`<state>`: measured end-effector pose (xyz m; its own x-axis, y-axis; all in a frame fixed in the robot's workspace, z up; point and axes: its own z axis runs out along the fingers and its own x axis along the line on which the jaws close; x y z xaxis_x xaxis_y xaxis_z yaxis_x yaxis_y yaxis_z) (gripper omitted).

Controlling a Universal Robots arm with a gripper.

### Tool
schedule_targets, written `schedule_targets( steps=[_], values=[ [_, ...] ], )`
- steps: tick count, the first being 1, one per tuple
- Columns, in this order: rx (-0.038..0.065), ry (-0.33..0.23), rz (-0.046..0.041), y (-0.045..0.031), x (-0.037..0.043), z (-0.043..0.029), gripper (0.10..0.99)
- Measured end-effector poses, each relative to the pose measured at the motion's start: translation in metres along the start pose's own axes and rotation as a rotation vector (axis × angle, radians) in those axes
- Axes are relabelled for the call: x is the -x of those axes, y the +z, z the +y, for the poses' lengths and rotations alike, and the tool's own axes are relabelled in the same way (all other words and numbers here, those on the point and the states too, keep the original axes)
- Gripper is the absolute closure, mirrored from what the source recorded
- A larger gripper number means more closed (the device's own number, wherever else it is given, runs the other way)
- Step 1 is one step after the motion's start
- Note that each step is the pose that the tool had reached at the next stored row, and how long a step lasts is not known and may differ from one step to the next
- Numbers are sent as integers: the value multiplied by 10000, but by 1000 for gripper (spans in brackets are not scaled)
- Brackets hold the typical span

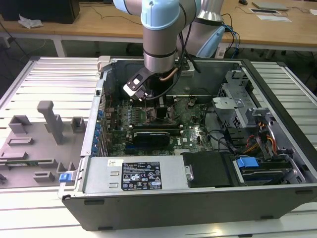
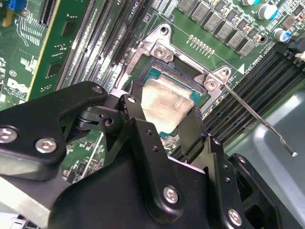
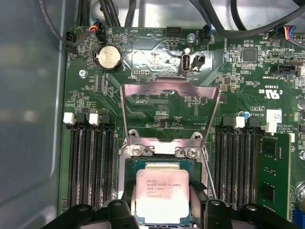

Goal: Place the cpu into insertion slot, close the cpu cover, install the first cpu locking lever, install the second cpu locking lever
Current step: 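Place the cpu into insertion slot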

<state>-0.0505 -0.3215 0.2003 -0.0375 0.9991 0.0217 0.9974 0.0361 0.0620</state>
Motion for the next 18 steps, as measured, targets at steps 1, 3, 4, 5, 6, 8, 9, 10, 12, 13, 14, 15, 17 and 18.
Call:
schedule_targets(
  steps=[1, 3, 4, 5, 6, 8, 9, 10, 12, 13, 14, 15, 17, 18],
  values=[
    [0, -1, 0, 2, -2, -1, 545],
    [-1, -1, -2, 2, -2, -1, 545],
    [0, 0, -1, 2, -2, -1, 545],
    [0, 0, -1, 2, -2, -1, 545],
    [0, 0, -1, 2, -2, -2, 545],
    [-1, 2, -5, 3, -3, -2, 545],
    [-1, 9, -59, 2, -3, -2, 545],
    [-4, 8, -91, -4, -2, -2, 545],
    [-4, 7, -128, -10, -4, -1, 545],
    [-4, 8, -139, -10, -4, -1, 545],
    [-4, 10, -140, -11, -4, -1, 545],
    [-4, 16, -141, -11, -4, -1, 545],
    [-6, 36, -145, -11, -4, -5, 545],
    [-5, 46, -145, -8, -4, -5, 545]
  ],
)
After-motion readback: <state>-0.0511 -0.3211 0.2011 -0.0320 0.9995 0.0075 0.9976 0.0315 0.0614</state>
